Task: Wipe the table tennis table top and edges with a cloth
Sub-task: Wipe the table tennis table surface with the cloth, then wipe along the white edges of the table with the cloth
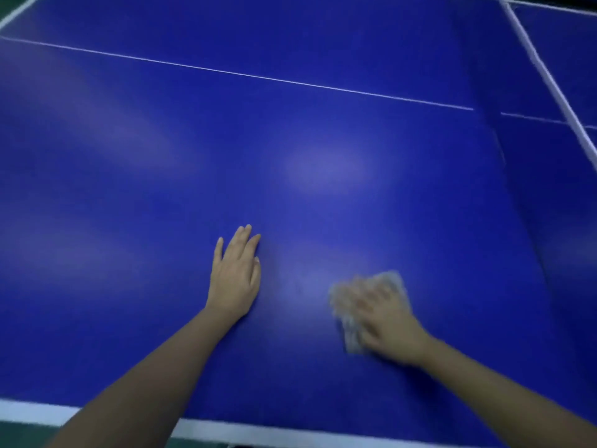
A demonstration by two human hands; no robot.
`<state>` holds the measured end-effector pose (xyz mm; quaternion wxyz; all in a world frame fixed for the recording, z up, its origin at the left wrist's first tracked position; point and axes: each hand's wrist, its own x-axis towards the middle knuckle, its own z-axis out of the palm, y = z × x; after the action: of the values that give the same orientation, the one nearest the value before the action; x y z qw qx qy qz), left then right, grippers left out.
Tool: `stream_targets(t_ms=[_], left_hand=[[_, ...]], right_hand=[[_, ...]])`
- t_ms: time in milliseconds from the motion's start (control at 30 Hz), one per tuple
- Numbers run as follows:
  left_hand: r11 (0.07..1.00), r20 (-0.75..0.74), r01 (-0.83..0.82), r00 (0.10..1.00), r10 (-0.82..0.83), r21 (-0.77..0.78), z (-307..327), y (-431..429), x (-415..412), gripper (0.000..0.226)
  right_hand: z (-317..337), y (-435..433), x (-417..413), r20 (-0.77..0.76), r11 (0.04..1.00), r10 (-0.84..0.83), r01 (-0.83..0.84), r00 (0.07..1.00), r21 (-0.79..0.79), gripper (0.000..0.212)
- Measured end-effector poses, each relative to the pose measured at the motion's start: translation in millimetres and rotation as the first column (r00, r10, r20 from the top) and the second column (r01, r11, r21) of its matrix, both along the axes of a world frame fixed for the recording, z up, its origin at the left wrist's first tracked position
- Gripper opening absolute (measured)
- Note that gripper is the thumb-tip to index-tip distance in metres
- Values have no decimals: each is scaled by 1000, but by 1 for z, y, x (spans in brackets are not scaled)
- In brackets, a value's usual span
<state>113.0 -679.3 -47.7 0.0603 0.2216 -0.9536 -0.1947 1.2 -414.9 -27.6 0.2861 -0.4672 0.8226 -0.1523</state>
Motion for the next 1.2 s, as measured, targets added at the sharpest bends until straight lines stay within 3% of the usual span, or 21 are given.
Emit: stream_targets(t_ms=[33, 67, 100, 133, 233, 367, 433, 500, 600, 733, 900, 1034, 1200], left_hand=[[999, 13, 47, 999, -46, -17, 3, 3, 15, 47], [996, 28, 83, 996, -82, -30, 5, 6, 31, 51], [993, 42, 110, 993, -109, -34, 6, 10, 45, 54], [991, 51, 126, 991, -125, -34, 8, 13, 60, 55], [993, 69, 117, 991, -118, 14, 12, 21, 87, 57], [979, 42, 202, 978, -203, 34, 22, 35, 112, 57], [967, 11, 246, 969, -247, 62, 27, 44, 118, 61], [953, -26, 291, 957, -290, 88, 31, 54, 121, 64], [920, -72, 367, 930, -361, 134, 34, 75, 122, 54], [860, -78, 474, 880, -468, 190, 36, 111, 128, 44], [752, -111, 621, 782, -613, 223, 38, 156, 129, 33], [632, -145, 705, 696, -703, 322, 39, 217, 127, 30], [442, -42, 814, 492, -870, 377, 31, 331, 130, 35]], right_hand=[[-12, 7, -5, -287, 989, -147, 130, 947, -76, 56], [-12, 1, -5, -338, 934, -348, 353, 874, -51, 58], [-20, -6, 1, -423, 869, -441, 494, 792, 20, 60], [-22, -14, 15, -381, 817, -528, 576, 759, 15, 60], [-29, -56, 81, -463, 895, -385, 445, 798, 24, 59], [-26, -77, 184, -354, 974, -201, 226, 913, 32, 56], [-20, -64, 204, -366, 977, -193, 214, 910, 15, 53], [-22, -44, 204, -421, 949, -290, 315, 859, -10, 52], [-17, -1, 185, -424, 803, -548, 596, 721, -24, 47], [-27, 77, 162, -369, 503, -801, 864, 472, 15, 52], [-27, 150, 181, -270, 314, -919, 947, 286, -65, 50], [-25, 193, 239, -140, 251, -962, 962, 235, -107, 48], [-31, 251, 317, -44, -35, -998, 975, -45, -218, 54]])
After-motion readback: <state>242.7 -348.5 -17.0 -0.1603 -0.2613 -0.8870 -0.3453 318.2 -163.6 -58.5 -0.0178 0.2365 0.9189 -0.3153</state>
